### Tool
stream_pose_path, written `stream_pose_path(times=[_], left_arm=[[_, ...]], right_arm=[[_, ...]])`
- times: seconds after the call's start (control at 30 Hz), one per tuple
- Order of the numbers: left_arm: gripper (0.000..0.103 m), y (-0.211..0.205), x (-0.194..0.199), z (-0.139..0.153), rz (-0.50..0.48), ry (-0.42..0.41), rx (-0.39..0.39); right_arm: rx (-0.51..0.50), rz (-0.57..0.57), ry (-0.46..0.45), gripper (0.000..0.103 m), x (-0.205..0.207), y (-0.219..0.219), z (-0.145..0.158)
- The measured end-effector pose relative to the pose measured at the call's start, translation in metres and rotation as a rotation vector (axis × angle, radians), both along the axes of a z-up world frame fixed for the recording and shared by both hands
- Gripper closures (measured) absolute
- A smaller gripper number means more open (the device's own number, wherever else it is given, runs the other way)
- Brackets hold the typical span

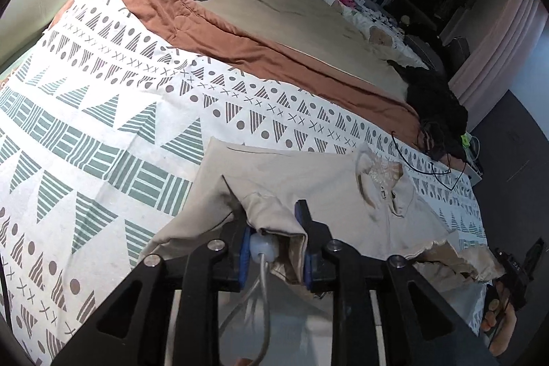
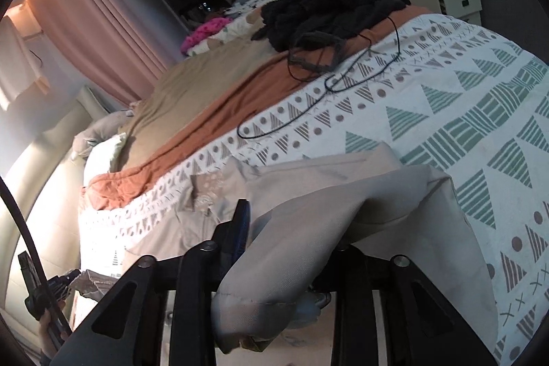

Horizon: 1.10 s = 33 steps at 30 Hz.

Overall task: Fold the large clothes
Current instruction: 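Lift the hem with both tools and fold it over toward the collar, then lay the hem down near the collar and open both tools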

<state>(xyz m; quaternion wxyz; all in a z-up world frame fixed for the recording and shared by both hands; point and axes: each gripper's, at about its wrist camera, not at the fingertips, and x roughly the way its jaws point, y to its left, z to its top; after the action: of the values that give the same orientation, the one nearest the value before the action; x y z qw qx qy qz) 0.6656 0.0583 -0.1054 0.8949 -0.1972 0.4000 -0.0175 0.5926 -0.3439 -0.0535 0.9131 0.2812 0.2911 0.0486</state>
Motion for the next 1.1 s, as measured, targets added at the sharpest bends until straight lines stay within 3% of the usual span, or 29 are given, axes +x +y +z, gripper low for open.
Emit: stream_pose_path(times=[0.03, 0.07, 0.1, 0.33, 0.47, 0.67, 0.87, 1.1], left_arm=[[0.035, -0.001, -0.001, -0.002, -0.008, -0.003, -0.002], [0.011, -0.003, -0.002, -0.004, -0.014, -0.009, -0.002], [0.0, -0.004, -0.005, -0.002, -0.017, -0.034, -0.002], [0.0, -0.001, -0.025, 0.015, -0.002, -0.061, 0.037], [0.0, -0.009, -0.047, 0.021, 0.002, -0.035, 0.082], [0.0, -0.017, -0.107, 0.035, 0.068, -0.041, 0.146], [0.0, -0.009, -0.166, 0.034, 0.147, -0.077, 0.066], [0.0, -0.014, -0.191, 0.007, 0.202, -0.075, 0.018]], right_arm=[[-0.003, -0.008, -0.003, 0.036, 0.001, 0.001, 0.001], [0.001, -0.014, -0.014, 0.0, -0.001, 0.003, -0.001], [0.007, -0.022, -0.029, 0.0, -0.005, 0.003, -0.001], [0.009, -0.027, -0.011, 0.0, -0.028, 0.007, -0.001], [0.03, -0.011, 0.017, 0.0, -0.054, 0.012, 0.006], [0.03, 0.029, 0.021, 0.0, -0.099, 0.027, 0.012], [-0.055, 0.111, 0.034, 0.0, -0.133, 0.06, 0.008], [-0.11, 0.15, 0.042, 0.0, -0.159, 0.084, 0.005]])
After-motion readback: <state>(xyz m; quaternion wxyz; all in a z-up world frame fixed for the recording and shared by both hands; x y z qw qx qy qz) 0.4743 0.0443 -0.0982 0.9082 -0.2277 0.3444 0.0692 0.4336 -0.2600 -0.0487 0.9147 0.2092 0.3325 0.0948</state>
